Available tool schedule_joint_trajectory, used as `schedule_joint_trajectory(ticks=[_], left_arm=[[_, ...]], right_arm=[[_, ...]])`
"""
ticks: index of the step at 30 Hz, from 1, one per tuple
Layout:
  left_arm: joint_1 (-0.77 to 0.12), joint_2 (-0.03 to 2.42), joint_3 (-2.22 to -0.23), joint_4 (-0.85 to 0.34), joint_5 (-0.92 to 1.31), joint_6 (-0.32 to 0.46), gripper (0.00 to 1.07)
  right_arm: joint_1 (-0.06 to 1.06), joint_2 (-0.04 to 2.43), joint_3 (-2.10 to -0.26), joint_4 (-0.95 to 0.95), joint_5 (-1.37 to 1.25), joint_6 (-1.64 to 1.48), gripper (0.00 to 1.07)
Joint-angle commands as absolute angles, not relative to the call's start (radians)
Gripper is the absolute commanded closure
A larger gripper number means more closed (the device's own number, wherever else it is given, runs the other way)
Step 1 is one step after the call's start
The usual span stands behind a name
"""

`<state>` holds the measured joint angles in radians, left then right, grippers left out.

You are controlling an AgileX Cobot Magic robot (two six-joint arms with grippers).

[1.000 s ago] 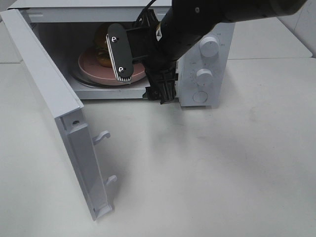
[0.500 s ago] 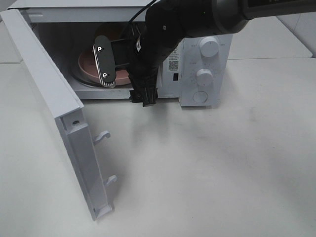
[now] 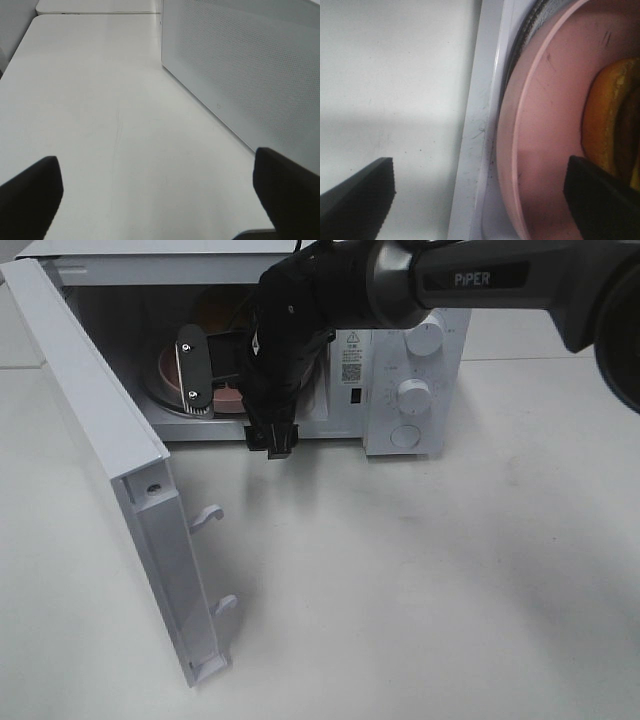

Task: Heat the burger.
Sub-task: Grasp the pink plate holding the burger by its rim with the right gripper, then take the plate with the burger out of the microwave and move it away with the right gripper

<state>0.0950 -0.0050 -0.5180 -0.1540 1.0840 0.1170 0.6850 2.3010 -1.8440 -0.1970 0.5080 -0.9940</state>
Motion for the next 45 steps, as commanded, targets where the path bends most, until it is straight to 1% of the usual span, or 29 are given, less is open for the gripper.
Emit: schedule_joint_trajectory(ticks=[1, 5, 6, 7, 8, 15, 16, 17, 18, 19, 20, 21, 22, 23, 24, 38, 45], left_arm=[[0.098, -0.013, -0.517, -0.156, 1.073, 0.111, 0.08], [0.098, -0.013, -0.517, -0.156, 1.073, 0.111, 0.08], [0.098, -0.013, -0.517, -0.156, 1.073, 0.111, 0.09], [0.098, -0.013, -0.517, -0.156, 1.073, 0.111, 0.09], [0.098, -0.013, -0.517, -0.156, 1.073, 0.111, 0.09], [0.098, -0.013, -0.517, -0.156, 1.073, 0.111, 0.09], [0.098, -0.013, -0.517, -0.156, 1.073, 0.111, 0.09], [0.098, -0.013, -0.517, -0.156, 1.073, 0.111, 0.09], [0.098, -0.013, -0.517, -0.156, 1.073, 0.111, 0.09], [0.098, -0.013, -0.517, -0.156, 1.073, 0.111, 0.09], [0.098, -0.013, -0.517, -0.156, 1.073, 0.111, 0.09], [0.098, -0.013, -0.517, -0.156, 1.073, 0.111, 0.09], [0.098, -0.013, -0.517, -0.156, 1.073, 0.111, 0.09], [0.098, -0.013, -0.517, -0.156, 1.073, 0.111, 0.09], [0.098, -0.013, -0.517, -0.156, 1.073, 0.111, 0.09], [0.098, -0.013, -0.517, -0.156, 1.073, 0.111, 0.09], [0.098, -0.013, -0.517, -0.156, 1.073, 0.111, 0.09]], right_arm=[[0.675, 2.332, -1.892, -0.162, 0.545, -0.985, 0.22], [0.658, 2.354, -1.922, -0.137, 0.556, -0.985, 0.26], [0.647, 2.366, -1.940, -0.122, 0.571, -0.996, 0.31], [0.647, 2.366, -1.940, -0.122, 0.571, -0.996, 0.31], [0.640, 2.378, -1.958, -0.101, 0.587, -1.018, 0.35], [0.631, 2.404, -1.997, -0.067, 0.599, -1.029, 0.42], [0.631, 2.404, -1.997, -0.070, 0.599, -1.031, 0.50], [0.631, 2.404, -1.997, -0.071, 0.599, -1.031, 0.61], [0.631, 2.404, -1.997, -0.071, 0.599, -1.031, 0.61], [0.631, 2.403, -1.997, -0.075, 0.600, -1.031, 0.69], [0.631, 2.402, -1.997, -0.083, 0.600, -1.031, 0.85], [0.631, 2.402, -1.997, -0.083, 0.600, -1.031, 0.85], [0.631, 2.401, -1.997, -0.085, 0.602, -1.031, 0.95], [0.631, 2.401, -1.997, -0.085, 0.602, -1.031, 0.95], [0.632, 2.400, -1.997, -0.089, 0.603, -1.037, 1.07], [0.646, 2.375, -1.993, -0.074, 0.662, -1.149, 1.07], [0.664, 2.311, -1.885, -0.082, 0.635, -1.271, 1.07]])
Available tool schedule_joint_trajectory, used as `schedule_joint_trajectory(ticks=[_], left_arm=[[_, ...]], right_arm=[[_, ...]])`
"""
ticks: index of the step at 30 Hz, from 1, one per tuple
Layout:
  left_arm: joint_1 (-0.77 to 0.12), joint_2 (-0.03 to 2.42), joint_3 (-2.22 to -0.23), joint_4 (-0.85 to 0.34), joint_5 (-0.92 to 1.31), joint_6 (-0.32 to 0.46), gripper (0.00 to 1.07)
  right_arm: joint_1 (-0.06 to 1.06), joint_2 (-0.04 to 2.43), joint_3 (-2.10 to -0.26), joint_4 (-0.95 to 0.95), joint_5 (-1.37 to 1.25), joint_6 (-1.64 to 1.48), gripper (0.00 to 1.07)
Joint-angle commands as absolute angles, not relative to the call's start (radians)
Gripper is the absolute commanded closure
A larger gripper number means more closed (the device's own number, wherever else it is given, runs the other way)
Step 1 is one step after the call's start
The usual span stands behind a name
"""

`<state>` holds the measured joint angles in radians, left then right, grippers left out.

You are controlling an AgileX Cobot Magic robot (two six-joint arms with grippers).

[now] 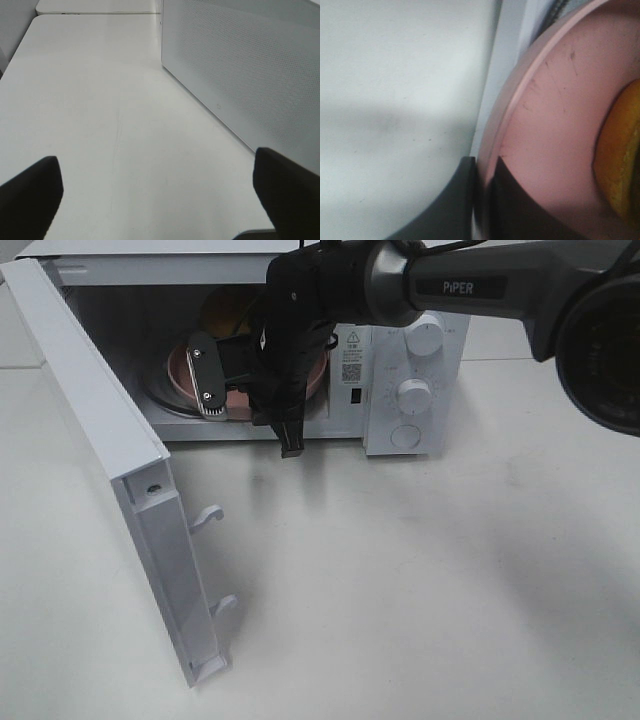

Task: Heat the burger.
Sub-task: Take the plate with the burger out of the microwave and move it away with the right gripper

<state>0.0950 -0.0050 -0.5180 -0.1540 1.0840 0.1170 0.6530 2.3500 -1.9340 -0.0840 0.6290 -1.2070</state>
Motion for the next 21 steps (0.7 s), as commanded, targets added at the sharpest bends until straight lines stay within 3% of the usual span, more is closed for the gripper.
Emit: schedule_joint_trajectory(ticks=[1, 11, 21], left_arm=[[0.098, -0.013, -0.517, -0.156, 1.073, 0.111, 0.09], [0.098, -0.013, -0.517, -0.156, 1.073, 0.111, 0.09], [0.098, -0.013, -0.517, -0.156, 1.073, 0.111, 0.09]], right_arm=[[0.664, 2.298, -1.862, -0.082, 0.621, -1.286, 1.07], [0.664, 2.158, -1.671, -0.065, 0.476, -1.393, 1.07], [0.664, 2.038, -1.518, 0.076, 0.454, -1.612, 1.07]])
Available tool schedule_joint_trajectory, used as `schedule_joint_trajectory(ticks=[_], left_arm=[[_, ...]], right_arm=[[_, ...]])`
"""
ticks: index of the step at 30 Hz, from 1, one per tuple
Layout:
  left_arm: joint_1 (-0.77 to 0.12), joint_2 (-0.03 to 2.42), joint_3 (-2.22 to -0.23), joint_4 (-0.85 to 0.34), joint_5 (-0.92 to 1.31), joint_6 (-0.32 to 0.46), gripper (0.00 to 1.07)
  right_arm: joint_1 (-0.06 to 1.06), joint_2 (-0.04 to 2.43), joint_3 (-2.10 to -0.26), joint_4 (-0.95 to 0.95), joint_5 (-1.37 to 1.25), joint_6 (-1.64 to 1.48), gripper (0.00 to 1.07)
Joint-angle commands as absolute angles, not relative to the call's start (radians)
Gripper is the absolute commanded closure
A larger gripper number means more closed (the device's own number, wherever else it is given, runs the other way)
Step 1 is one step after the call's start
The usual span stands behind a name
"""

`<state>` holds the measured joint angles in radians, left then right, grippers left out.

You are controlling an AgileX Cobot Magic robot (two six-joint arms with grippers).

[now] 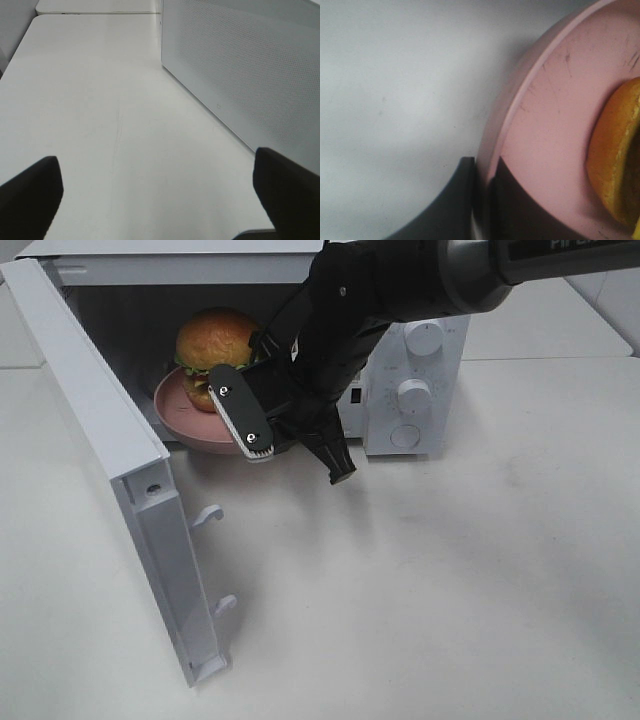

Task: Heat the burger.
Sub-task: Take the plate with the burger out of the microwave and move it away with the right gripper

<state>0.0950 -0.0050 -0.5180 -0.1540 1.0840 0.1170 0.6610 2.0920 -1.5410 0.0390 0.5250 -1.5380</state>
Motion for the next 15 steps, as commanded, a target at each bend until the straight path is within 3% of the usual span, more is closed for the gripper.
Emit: schedule_joint_trajectory(ticks=[1, 15], left_arm=[[0.098, -0.013, -0.517, -0.156, 1.073, 0.111, 0.09], [0.098, -0.013, -0.517, -0.156, 1.073, 0.111, 0.09]], right_arm=[[0.663, 2.019, -1.494, 0.102, 0.452, -1.646, 1.07], [0.658, 1.852, -1.280, 0.156, 0.402, -1.724, 1.07]])
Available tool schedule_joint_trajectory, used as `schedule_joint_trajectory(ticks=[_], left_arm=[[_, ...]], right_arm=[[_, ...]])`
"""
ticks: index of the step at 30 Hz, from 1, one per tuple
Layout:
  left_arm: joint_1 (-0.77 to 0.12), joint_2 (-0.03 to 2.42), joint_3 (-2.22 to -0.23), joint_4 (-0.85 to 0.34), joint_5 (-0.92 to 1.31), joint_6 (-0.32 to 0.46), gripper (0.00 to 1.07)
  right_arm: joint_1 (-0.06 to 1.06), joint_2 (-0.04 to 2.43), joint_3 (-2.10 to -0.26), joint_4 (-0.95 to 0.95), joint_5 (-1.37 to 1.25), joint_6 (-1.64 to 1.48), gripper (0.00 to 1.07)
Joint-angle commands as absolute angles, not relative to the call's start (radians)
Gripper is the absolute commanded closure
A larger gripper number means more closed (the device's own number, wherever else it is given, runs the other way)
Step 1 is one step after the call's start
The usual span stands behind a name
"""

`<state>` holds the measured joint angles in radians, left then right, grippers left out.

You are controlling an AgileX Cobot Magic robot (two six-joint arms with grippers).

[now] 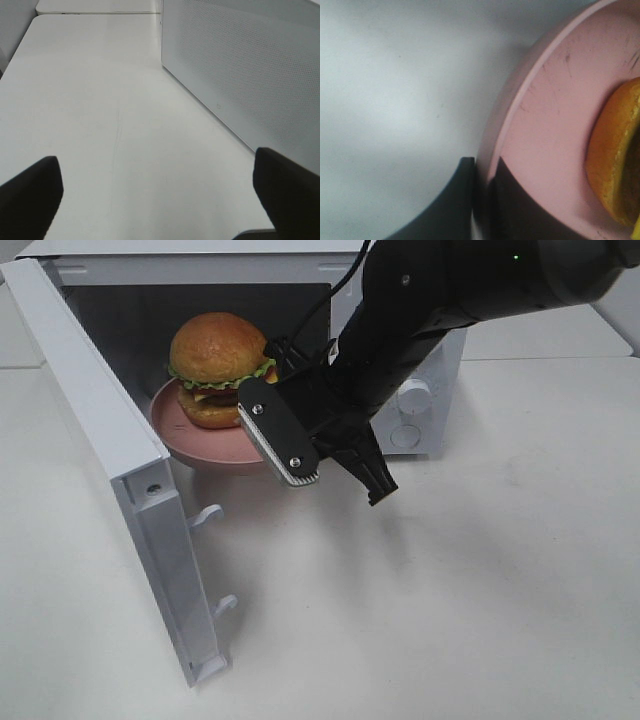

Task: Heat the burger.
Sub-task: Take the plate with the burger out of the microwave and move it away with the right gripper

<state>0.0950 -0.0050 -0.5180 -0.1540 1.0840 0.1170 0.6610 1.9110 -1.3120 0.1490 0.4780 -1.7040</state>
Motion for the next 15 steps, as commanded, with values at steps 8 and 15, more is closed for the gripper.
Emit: schedule_joint_trajectory(ticks=[8, 15], left_arm=[[0.098, -0.013, -0.517, -0.156, 1.073, 0.111, 0.09], [0.098, -0.013, -0.517, -0.156, 1.073, 0.111, 0.09]], right_arm=[[0.658, 1.738, -1.149, 0.149, 0.381, -1.724, 1.07], [0.658, 1.650, -1.046, 0.149, 0.384, -1.725, 1.07]])
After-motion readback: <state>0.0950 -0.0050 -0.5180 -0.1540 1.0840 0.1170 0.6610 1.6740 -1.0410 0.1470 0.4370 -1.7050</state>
